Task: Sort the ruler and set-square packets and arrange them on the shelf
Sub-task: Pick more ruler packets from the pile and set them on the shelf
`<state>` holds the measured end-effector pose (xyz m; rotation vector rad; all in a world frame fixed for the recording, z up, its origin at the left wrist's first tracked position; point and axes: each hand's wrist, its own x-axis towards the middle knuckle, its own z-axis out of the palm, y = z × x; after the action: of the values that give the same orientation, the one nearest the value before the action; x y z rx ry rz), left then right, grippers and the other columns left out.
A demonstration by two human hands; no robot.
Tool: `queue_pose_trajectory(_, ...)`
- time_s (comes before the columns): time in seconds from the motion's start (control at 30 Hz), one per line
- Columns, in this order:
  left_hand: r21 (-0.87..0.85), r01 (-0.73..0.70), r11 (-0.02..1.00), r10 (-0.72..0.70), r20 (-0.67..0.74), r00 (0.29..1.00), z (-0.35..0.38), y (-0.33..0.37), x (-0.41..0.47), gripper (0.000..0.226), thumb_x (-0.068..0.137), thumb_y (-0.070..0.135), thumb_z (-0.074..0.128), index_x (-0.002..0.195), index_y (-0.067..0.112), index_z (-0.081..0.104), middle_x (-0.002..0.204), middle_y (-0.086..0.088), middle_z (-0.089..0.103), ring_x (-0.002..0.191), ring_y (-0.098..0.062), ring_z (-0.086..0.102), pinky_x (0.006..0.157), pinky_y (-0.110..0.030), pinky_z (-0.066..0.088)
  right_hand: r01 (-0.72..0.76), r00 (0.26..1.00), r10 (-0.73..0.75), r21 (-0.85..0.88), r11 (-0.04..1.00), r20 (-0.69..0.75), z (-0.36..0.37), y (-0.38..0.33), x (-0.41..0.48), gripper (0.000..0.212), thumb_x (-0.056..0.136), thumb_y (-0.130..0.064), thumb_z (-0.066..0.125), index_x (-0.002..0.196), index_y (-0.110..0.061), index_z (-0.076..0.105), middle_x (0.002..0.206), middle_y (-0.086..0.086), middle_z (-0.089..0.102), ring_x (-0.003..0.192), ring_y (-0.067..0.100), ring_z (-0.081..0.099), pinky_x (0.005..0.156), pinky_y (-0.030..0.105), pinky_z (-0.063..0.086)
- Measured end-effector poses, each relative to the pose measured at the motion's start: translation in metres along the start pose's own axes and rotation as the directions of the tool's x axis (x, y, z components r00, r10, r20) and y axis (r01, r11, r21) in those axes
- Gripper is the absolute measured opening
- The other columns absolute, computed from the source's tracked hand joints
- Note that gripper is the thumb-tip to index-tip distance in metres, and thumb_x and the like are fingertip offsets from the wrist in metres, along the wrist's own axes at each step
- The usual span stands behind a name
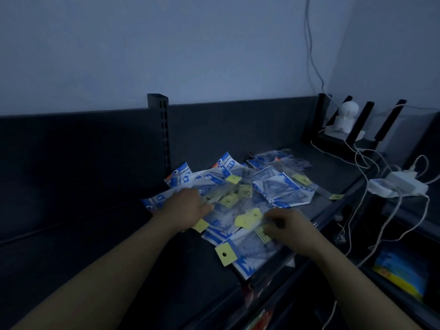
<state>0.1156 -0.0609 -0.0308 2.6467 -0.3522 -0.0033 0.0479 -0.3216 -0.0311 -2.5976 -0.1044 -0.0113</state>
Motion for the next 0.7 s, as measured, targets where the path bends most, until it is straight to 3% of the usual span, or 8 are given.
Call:
queue_pose_trajectory(0.1,-0.135,0.003,0.991,-0.009,-0.043,0.999,0.008,0.028,0.008,0.047,0.087,0.046,0.060,0.060,0.019,0.033,0.055,0.003,0.034,0.047,-0.013,0.033,0.052,-0.028,0.026,0.000,0.998,0.001,-0.009,1.000,0.070,-0.014,0.009,0.002,0.018,0.084,-0.031,0.069,0.091,-0.017,0.060,0.081,0.003,0.054,0.068,0.014,0.049,0.067,0.028,0.038)
queue_pose_trajectory(0.17,-0.142,0.034,0.989,-0.039,-0.031,0.999,0.016,0.045,0.012,0.041,0.086,0.042,0.063,0.064,0.018,0.038,0.060,0.001,0.040,0.053,-0.014,0.039,0.050,-0.027,0.027,0.019,0.988,-0.014,-0.036,0.999,0.154,-0.023,0.011,0.002,0.038,0.082,-0.028,0.072,0.109,-0.005,0.060,0.108,0.013,0.057,0.095,0.029,0.057,0.076,0.032,0.044)
queue_pose_trajectory(0.23,-0.073,0.043,0.996,-0.043,0.000,0.999,0.025,0.053,0.015,0.042,0.085,0.041,0.064,0.063,0.013,0.041,0.059,-0.006,0.041,0.054,-0.018,0.044,0.050,-0.028,0.027,0.038,0.980,-0.021,-0.083,0.996,0.196,-0.028,0.012,0.002,0.048,0.081,-0.025,0.073,0.118,0.000,0.057,0.123,0.014,0.052,0.112,0.033,0.051,0.090,0.039,0.045)
queue_pose_trajectory(0.3,-0.006,0.066,0.998,-0.066,-0.003,0.998,0.030,0.056,0.017,0.043,0.083,0.045,0.065,0.066,0.009,0.048,0.065,-0.017,0.047,0.064,-0.025,0.056,0.052,-0.029,0.029,0.063,0.979,-0.042,-0.103,0.993,0.198,-0.030,0.014,0.005,0.037,0.080,-0.021,0.073,0.111,-0.002,0.061,0.108,0.009,0.055,0.096,0.026,0.056,0.079,0.034,0.046)
queue_pose_trajectory(0.4,-0.040,0.103,0.994,-0.103,-0.015,0.995,0.030,0.055,0.022,0.050,0.078,0.043,0.072,0.062,0.011,0.038,0.068,-0.016,0.053,0.073,-0.029,0.062,0.053,-0.031,0.038,0.080,0.981,-0.066,-0.074,0.994,0.183,-0.029,0.018,0.013,0.015,0.078,-0.015,0.073,0.089,-0.011,0.063,0.078,-0.004,0.054,0.066,0.009,0.048,0.059,0.021,0.039)
queue_pose_trajectory(0.5,-0.127,0.120,0.985,-0.115,0.046,0.992,0.025,0.051,0.020,0.033,0.079,0.029,0.073,0.067,0.009,0.050,0.077,-0.012,0.062,0.086,-0.030,0.065,0.058,-0.028,0.041,-0.004,0.992,0.000,0.037,0.999,0.126,-0.030,0.022,0.021,0.018,0.077,-0.009,0.072,0.076,-0.021,0.059,0.074,-0.007,0.059,0.064,0.008,0.054,0.062,0.026,0.047)
queue_pose_trajectory(0.6,-0.187,0.138,0.973,-0.129,0.060,0.990,0.018,0.038,0.016,0.019,0.083,0.024,0.070,0.088,0.007,0.064,0.087,-0.009,0.065,0.090,-0.025,0.064,0.069,-0.029,0.047,0.000,1.000,0.000,0.067,0.998,0.006,-0.035,0.022,0.022,0.019,0.082,-0.008,0.066,0.072,-0.021,0.057,0.072,-0.004,0.060,0.064,0.010,0.054,0.063,0.027,0.046)
queue_pose_trajectory(0.7,-0.278,0.266,0.923,-0.252,0.086,0.964,0.011,0.023,0.015,0.025,0.082,0.019,0.071,0.095,-0.002,0.067,0.084,-0.013,0.067,0.074,-0.024,0.062,0.065,-0.031,0.051,0.001,0.987,0.022,0.143,0.990,-0.160,-0.043,0.017,0.025,0.013,0.088,-0.007,0.060,0.078,-0.015,0.060,0.072,-0.002,0.060,0.065,0.013,0.053,0.054,0.019,0.041)
